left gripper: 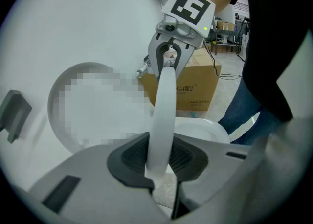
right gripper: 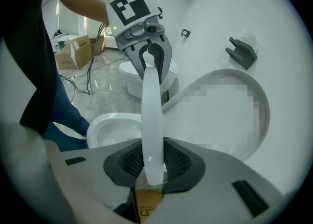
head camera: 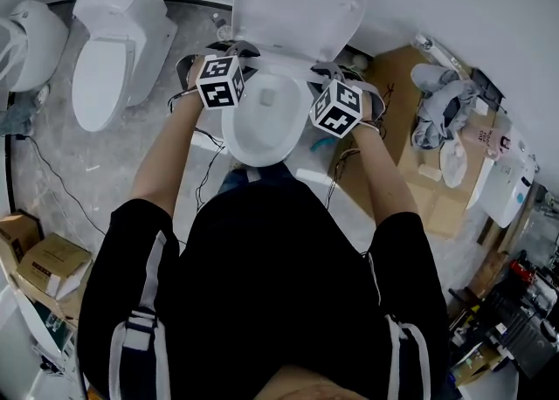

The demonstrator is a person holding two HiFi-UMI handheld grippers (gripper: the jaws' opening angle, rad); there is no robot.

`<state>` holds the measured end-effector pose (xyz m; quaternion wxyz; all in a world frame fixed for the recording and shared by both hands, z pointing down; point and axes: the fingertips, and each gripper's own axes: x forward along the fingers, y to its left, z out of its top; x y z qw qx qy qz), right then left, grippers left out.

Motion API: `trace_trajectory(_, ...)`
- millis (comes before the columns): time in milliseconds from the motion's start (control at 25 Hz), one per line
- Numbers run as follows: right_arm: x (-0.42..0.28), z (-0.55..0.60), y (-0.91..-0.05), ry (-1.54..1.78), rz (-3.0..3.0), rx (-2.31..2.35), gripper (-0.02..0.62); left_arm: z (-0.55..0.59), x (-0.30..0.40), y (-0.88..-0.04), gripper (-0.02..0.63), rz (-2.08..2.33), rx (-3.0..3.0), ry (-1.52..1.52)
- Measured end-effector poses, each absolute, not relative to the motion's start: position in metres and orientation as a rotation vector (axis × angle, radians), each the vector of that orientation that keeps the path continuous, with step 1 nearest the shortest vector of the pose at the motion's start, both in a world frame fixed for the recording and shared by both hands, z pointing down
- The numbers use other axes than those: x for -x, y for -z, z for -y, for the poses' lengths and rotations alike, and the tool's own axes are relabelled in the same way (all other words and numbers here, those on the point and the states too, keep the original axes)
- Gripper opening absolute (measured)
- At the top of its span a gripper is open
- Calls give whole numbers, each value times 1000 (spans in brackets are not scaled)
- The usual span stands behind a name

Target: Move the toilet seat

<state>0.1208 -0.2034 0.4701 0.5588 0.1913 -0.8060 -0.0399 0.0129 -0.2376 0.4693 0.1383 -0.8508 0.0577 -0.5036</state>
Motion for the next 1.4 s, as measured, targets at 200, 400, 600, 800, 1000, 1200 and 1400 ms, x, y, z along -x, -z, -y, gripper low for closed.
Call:
trace_trajectory(200, -124, 217, -466, 90, 1906, -472, 98, 252, -16, -465, 77, -197, 2455, 1443)
trace_trajectory(400, -127, 229, -464, 86, 1912, -496, 95, 263, -19, -464, 75, -210, 2470, 1436)
trace_trajectory(600, -132, 242, -461, 78, 1921, -517, 91, 274, -23, -461, 75, -207, 2477, 1433)
trace_trajectory(800, -135, 254, -458, 73, 1929, -536, 87, 285, -27, -459, 75, -199, 2476, 1431)
trace_trajectory(1000, -136, 266, -455, 65, 1934, -556, 84, 295, -27, -456, 79, -200, 2480, 1420)
trace_trajectory(1200, -138, 276, -453, 62, 1940, -560, 83, 305, -30, -455, 84, -210, 2482, 1423)
trace_trajectory(1400, -142, 286, -453, 61, 1948, -559, 83, 315, -33, -455, 89, -224, 2486, 1422)
